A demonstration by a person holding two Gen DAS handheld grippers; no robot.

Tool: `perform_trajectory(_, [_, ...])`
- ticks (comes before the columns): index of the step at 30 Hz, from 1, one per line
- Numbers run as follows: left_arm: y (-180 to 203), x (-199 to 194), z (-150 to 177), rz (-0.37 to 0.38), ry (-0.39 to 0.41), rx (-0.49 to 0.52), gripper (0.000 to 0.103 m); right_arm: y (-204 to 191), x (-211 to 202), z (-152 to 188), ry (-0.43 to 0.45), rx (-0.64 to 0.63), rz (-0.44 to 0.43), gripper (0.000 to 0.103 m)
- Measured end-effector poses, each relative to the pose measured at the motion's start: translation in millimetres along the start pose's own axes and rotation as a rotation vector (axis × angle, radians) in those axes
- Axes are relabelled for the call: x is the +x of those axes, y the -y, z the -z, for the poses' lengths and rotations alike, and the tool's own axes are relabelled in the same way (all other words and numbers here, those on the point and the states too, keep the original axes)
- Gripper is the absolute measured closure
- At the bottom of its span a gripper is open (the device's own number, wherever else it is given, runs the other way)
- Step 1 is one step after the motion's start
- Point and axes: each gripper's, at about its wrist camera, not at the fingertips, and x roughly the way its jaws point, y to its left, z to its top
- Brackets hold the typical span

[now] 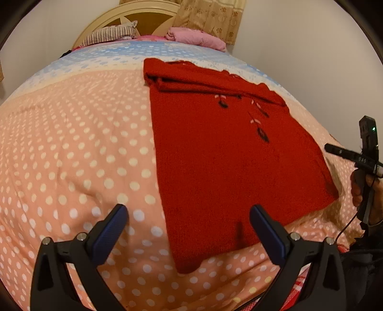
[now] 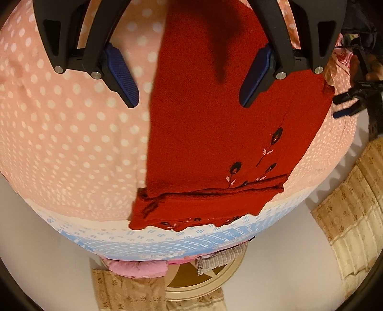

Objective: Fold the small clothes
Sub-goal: 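Move the left gripper to the cardigan hem and grasp it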

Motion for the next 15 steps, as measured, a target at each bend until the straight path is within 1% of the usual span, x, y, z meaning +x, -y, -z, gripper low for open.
perform_trajectory(2, [0.3, 0.0, 3.2, 0.011, -0.005, 0.002, 0.0, 5.4, -4.6, 4.8, -0.007, 0.024, -0.008, 0.017])
perform_trajectory(5, [-0.6, -2.3, 7.2, 0.032, -0.002, -0.004, 0.001, 5.9, -10.0, 11.6, -0.014, 0.026, -0.012, 0.017])
perform_trajectory(7, [-2.0, -3.1, 9.2, 0.057, -0.003, -0.014, 0.005, 4.1, -11.7, 17.2, -0.023, 0.016, -0.019, 0.017])
perform_trajectory(12, [-2.8, -7.0, 12.4, 0.09, 0.009, -0.036, 0.009, -2.2, -4.6, 28.2, -0.061, -0.018, -0.021, 0.017])
perform_trajectory(15, [-4.5, -8.4, 12.6, 0.1, 0.004, -0.062, 0.016, -3.2, -0.6, 32.3, -0.077, -0.018, -0.032, 0.017])
